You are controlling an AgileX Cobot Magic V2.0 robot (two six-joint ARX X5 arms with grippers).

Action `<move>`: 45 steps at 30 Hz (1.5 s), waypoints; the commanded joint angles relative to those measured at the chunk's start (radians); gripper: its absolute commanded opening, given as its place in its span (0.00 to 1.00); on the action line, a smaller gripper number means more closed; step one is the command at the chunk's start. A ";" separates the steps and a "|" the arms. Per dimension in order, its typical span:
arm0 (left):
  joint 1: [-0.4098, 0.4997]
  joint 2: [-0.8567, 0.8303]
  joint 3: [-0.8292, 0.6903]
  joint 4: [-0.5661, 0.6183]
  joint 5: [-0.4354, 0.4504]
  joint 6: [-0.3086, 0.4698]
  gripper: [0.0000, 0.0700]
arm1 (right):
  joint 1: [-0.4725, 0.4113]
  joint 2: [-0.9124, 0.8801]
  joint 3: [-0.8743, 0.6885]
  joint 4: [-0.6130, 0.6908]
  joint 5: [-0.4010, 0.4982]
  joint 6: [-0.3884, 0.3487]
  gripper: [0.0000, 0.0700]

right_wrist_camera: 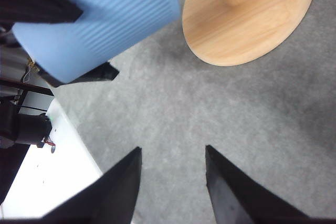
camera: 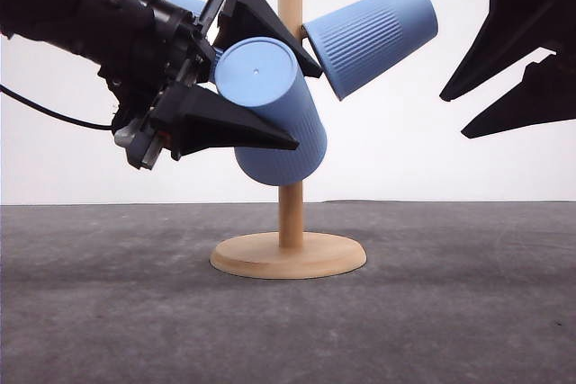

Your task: Place three cups

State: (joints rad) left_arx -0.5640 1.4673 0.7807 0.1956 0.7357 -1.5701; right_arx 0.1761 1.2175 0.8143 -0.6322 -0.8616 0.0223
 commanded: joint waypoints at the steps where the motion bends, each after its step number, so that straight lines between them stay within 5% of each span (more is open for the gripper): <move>1: 0.006 0.008 0.010 0.028 -0.003 -0.009 0.57 | 0.003 0.009 0.012 0.003 -0.002 -0.016 0.35; 6: 0.017 0.011 0.010 0.029 0.000 0.030 0.86 | 0.003 0.009 0.012 0.002 -0.002 -0.016 0.35; 17: -0.008 -0.023 0.010 -0.049 0.167 0.102 0.92 | 0.003 0.009 0.012 -0.009 -0.002 -0.016 0.35; 24: -0.019 -0.179 0.010 -0.404 0.115 0.422 0.90 | 0.003 0.009 0.012 -0.013 -0.002 -0.029 0.35; 29: -0.007 -0.371 0.010 -0.620 -0.118 0.690 0.78 | 0.003 0.009 0.012 -0.013 -0.002 -0.042 0.35; 33: 0.045 -0.520 0.010 -0.705 -0.273 0.878 0.78 | 0.003 0.007 0.012 -0.014 0.010 -0.070 0.37; 35: 0.093 -0.574 0.010 -0.727 -0.294 0.955 0.78 | 0.003 -0.003 0.012 -0.022 0.055 -0.091 0.43; 38: 0.190 -0.621 0.009 -0.757 -0.295 1.053 0.78 | 0.003 -0.055 0.012 -0.048 0.249 -0.120 0.51; 45: 0.421 -0.633 0.007 -0.844 -0.298 1.306 0.78 | 0.003 -0.272 0.010 -0.091 0.608 -0.140 0.52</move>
State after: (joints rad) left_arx -0.1517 0.8301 0.7803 -0.6565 0.4390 -0.3805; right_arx 0.1764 0.9580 0.8143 -0.7272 -0.2858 -0.0974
